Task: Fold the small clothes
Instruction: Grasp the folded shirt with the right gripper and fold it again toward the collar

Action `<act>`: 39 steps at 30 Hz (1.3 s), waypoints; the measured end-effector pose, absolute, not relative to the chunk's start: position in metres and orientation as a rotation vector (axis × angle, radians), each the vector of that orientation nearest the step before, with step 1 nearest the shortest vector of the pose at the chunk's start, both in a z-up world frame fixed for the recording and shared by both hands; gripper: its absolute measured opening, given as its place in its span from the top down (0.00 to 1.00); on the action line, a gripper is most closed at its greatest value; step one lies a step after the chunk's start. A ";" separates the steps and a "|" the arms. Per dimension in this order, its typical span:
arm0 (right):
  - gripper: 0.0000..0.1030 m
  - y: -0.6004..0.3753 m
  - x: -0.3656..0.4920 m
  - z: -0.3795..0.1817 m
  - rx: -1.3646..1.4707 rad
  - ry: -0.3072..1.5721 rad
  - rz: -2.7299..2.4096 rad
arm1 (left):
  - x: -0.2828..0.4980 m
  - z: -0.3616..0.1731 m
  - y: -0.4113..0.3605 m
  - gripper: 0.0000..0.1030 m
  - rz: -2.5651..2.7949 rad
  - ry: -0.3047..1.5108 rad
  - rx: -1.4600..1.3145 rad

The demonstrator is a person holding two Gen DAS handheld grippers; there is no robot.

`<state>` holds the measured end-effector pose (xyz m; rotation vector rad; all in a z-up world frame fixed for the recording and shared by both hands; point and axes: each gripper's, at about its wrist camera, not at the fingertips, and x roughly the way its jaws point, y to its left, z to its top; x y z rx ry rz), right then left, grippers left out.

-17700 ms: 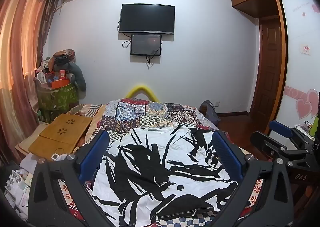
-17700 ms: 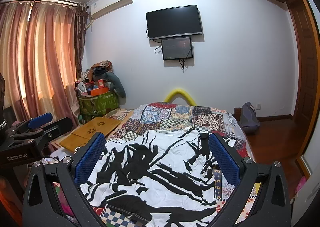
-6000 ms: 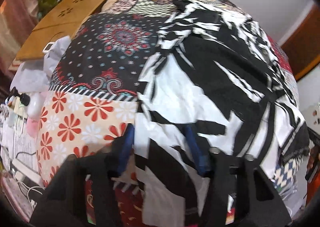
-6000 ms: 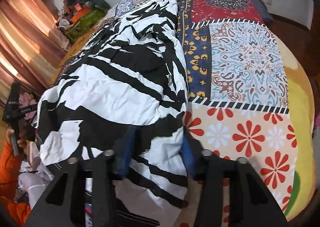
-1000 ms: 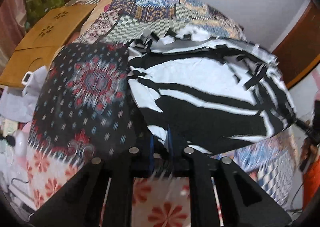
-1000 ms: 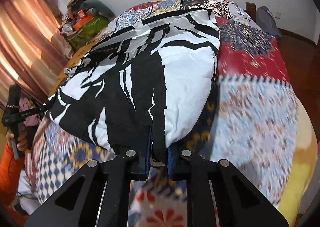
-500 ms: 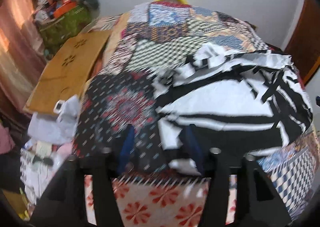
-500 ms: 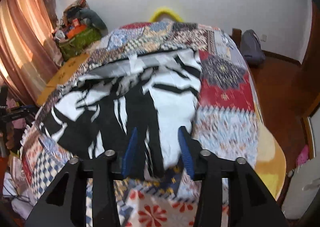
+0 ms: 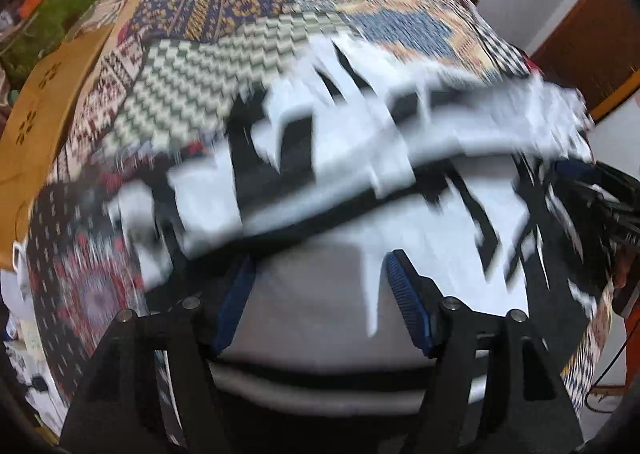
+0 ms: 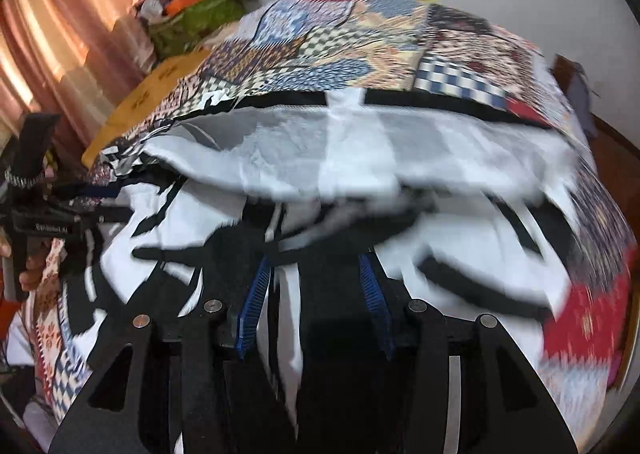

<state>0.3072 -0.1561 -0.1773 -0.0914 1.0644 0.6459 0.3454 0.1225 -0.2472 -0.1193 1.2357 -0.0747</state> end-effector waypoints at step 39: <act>0.42 -0.163 0.273 -0.131 -0.108 0.903 0.597 | 0.331 -0.214 0.143 0.24 0.034 1.088 -0.062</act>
